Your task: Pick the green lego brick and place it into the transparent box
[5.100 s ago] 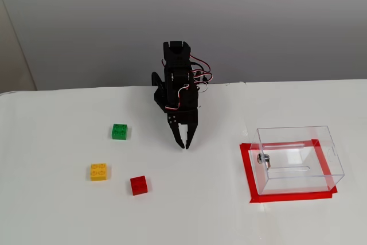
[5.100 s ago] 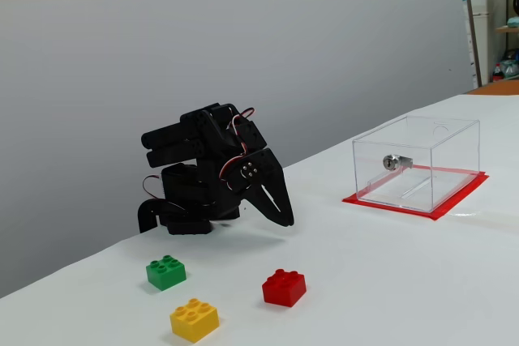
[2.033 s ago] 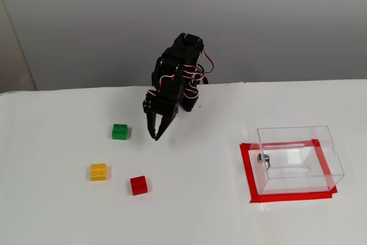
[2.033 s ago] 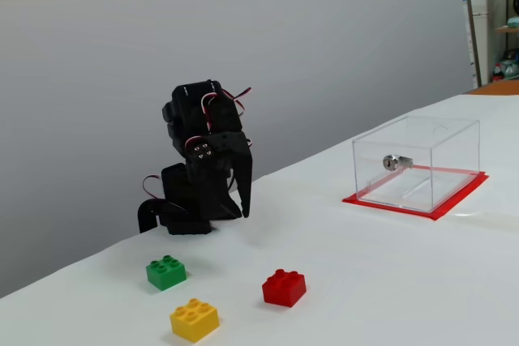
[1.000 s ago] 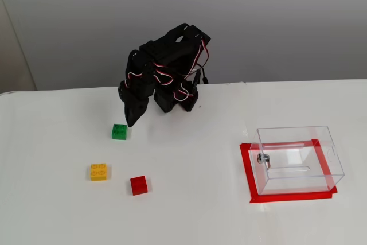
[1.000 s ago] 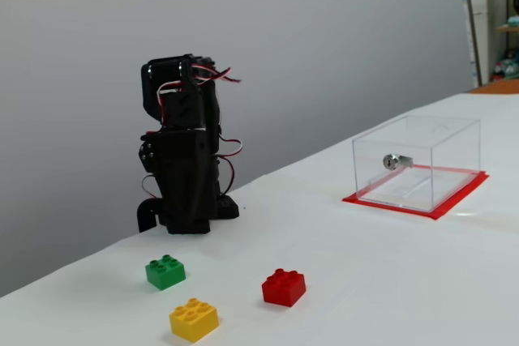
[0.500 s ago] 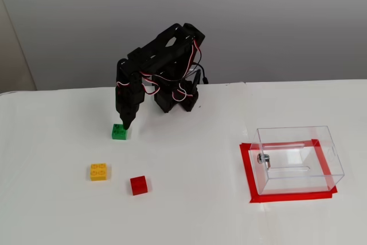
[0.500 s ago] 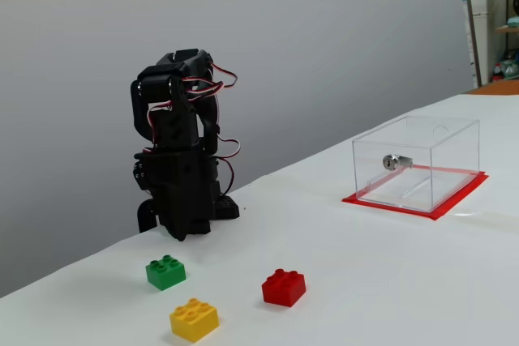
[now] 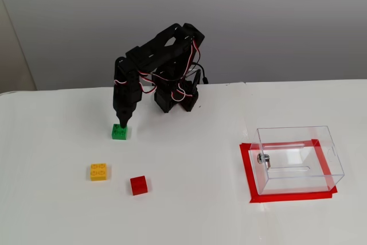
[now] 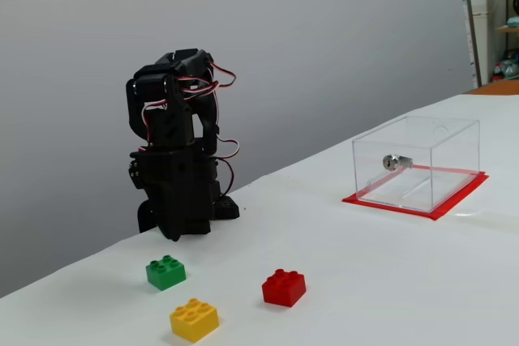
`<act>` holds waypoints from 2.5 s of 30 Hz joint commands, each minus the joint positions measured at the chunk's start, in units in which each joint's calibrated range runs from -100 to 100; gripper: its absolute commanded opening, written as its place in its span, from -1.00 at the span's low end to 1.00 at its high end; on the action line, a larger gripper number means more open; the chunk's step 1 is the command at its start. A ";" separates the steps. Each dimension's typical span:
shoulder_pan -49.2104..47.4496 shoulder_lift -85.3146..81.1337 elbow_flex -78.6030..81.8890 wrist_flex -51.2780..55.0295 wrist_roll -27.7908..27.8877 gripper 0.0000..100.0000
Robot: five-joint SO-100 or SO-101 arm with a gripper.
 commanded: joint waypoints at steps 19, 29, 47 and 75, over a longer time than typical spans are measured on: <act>-2.17 9.48 -1.43 -9.18 -0.39 -0.35; -2.98 16.53 -1.43 -15.89 -0.45 -0.35; -2.32 22.21 -0.44 -16.15 -0.45 -0.36; -7.20 6.94 -3.78 -15.28 1.80 -0.97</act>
